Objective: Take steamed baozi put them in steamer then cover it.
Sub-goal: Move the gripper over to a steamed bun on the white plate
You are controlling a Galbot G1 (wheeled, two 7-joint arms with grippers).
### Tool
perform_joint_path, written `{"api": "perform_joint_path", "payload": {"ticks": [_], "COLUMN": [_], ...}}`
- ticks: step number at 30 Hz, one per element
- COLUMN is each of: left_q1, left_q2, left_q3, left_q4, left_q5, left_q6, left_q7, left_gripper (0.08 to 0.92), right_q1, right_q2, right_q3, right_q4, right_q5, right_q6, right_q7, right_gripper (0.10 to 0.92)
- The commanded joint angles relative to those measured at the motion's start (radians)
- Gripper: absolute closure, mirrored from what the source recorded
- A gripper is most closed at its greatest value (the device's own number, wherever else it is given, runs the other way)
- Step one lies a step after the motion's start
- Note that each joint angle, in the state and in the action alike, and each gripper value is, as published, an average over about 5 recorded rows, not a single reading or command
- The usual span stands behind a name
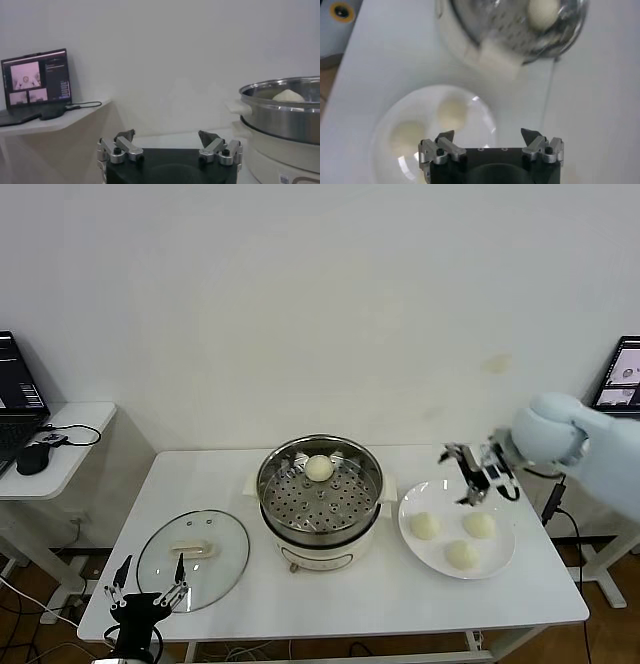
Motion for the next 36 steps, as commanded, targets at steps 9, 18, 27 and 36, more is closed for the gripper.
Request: {"api": "perform_joint_path", "payload": {"ticks": [9,18,27,36], "left_q1": [0.002,-0.003,-0.018,-0.035], "left_q2": [0.005,0.009,0.011,0.013], "left_q3": [-0.020,-0.029,-0.035,-0.033], "left_q4": [0.018,0.044,0.062,0.080], "left_q5": [0.004,0.002,0.000,-0.003], "left_q6": [0.002,-0.004,-0.006,-0.006], "left_q7": [0.008,0.009,0.009,0.009], "left_gripper": [0.177,0.177,0.177,0.177], "right_q1": [-0.386,-0.413,-0.410,-0.408], "right_q2": [0.119,0.272,0.346,0.392], "right_q3": [0.210,0.241,0.249,0.252], "right_q4": [-0.201,-0.324,-0.410,-0.462], "right_q5": [-0.081,-0.098,-0.110,-0.133], "right_q6": [-0.013,-0.007,-0.003,-0.004], "right_q7": [0.028,0.049,0.054,0.063], "right_gripper": [0.203,0.203,0.203,0.203]}}
